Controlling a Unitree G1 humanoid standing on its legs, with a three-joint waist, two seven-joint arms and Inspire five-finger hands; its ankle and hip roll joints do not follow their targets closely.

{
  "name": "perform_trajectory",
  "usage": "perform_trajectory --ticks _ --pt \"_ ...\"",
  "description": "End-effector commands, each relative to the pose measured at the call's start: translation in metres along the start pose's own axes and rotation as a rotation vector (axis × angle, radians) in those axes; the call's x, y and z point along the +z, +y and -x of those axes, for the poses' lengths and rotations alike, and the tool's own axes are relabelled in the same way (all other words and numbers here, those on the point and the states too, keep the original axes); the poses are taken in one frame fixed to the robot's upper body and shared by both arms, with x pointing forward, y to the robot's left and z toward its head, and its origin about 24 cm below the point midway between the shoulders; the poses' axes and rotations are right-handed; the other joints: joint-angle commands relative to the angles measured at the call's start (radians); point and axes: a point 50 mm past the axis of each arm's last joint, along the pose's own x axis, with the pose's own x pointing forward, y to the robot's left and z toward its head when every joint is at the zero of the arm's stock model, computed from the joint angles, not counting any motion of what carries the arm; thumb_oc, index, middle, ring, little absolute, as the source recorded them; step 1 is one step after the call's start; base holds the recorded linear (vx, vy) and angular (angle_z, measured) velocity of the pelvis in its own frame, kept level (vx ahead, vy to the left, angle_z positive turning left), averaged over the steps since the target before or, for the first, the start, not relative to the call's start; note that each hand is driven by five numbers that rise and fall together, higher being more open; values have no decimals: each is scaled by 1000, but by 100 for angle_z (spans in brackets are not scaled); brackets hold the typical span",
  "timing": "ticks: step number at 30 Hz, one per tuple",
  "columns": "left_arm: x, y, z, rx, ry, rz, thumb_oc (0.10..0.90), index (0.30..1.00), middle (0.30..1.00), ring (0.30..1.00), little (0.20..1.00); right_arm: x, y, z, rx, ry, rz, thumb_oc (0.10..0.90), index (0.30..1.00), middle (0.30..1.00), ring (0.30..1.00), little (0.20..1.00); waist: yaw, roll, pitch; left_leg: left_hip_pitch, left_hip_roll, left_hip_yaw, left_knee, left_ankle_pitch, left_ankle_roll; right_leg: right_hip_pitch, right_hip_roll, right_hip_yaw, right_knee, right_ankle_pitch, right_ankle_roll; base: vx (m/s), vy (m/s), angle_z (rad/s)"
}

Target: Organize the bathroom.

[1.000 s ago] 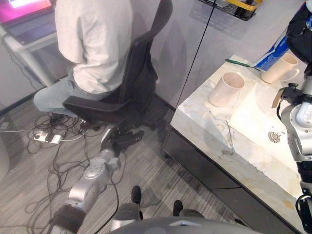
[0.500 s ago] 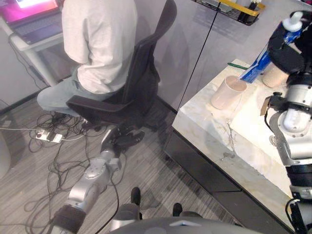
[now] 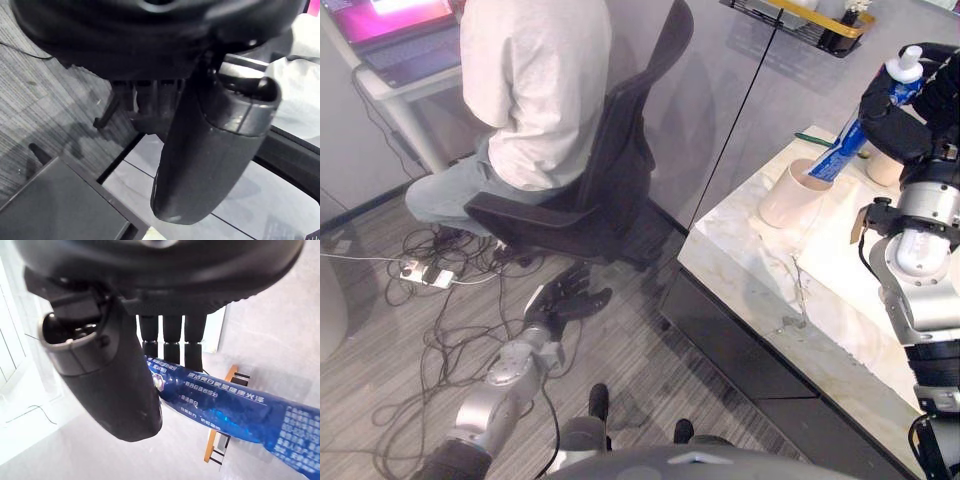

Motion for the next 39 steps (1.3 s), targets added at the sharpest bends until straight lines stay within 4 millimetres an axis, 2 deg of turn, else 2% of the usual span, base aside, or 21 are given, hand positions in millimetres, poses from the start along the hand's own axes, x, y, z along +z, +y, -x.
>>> perform_trajectory --ticks 1,11,29,39 --pt "34 -13 1 -82 -183 -20 800 900 900 900 900 43 -16 -31 -75 -250 31 400 300 300 300 300 36 1 -124 89 -41 -9 3 -135 39 -80 77 -98 28 44 -32 59 -14 0" --pt "24 -8 8 -90 -146 -18 800 900 900 900 900 24 -20 -22 -72 -119 50 400 300 300 300 300 34 3 -117 91 -37 -2 5 -134 36 -77 79 -95 19 51 -33 88 -23 0" --pt "24 -16 14 -182 -152 -25 800 900 900 900 900 22 -28 -32 -95 -96 50 400 300 300 300 300 36 9 -114 97 -30 11 9 -134 31 -72 82 -103 22 47 -37 37 -14 0" --pt "20 -12 17 -170 -136 -29 800 900 900 900 900 0 -19 -10 -36 11 43 400 300 300 300 300 39 12 -97 91 -30 6 10 -133 34 -72 82 -112 22 46 -39 12 -6 0"
